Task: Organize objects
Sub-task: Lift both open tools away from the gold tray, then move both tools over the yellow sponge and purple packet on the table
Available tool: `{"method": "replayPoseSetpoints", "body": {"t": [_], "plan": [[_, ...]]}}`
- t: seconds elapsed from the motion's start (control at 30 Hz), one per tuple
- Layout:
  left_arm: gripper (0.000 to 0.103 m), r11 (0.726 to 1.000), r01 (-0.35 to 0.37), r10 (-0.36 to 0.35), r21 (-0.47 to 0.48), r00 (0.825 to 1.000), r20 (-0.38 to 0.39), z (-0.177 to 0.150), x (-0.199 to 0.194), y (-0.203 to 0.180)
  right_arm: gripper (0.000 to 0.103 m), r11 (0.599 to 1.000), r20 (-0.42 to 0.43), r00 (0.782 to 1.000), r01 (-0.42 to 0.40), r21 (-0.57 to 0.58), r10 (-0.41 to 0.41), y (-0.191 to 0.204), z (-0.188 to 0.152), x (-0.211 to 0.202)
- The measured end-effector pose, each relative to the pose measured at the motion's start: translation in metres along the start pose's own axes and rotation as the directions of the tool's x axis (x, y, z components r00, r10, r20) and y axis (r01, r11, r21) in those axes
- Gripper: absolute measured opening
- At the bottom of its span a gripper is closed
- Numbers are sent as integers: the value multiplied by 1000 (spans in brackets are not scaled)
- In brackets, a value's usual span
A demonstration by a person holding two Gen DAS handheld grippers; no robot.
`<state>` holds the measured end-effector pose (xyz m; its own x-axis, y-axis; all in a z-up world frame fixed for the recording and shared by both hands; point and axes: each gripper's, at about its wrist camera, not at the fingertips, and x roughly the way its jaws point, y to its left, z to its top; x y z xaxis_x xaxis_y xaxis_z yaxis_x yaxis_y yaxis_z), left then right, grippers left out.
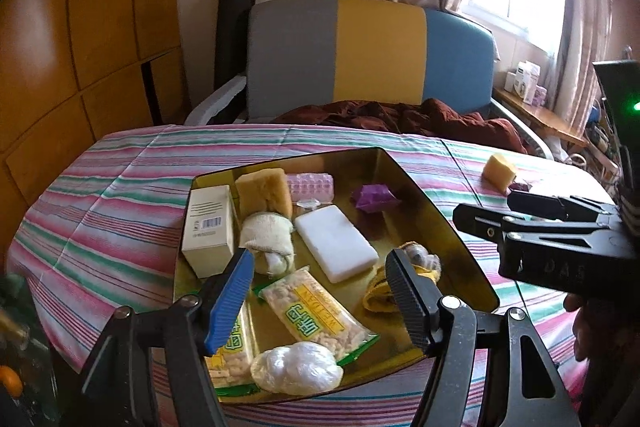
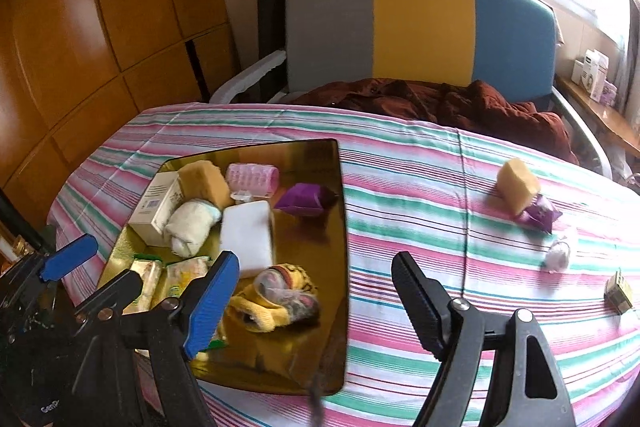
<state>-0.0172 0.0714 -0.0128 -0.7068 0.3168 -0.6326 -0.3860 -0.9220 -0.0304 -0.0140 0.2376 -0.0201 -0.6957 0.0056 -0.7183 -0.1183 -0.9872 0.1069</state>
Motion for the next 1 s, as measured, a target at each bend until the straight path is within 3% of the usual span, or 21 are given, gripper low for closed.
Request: {"method": "replayPoseSetpoints", "body": {"t": [0.6,1.0], "plan": [[71,990,72,-71,121,997,-13,9,4,-50,80,988,3,994,110,105,-111,-69,0,-9],[72,975,118,-115,187,993,-27,17,13,-82,80,955,-3,970,238,177,-242,-142,11,-17]]}}
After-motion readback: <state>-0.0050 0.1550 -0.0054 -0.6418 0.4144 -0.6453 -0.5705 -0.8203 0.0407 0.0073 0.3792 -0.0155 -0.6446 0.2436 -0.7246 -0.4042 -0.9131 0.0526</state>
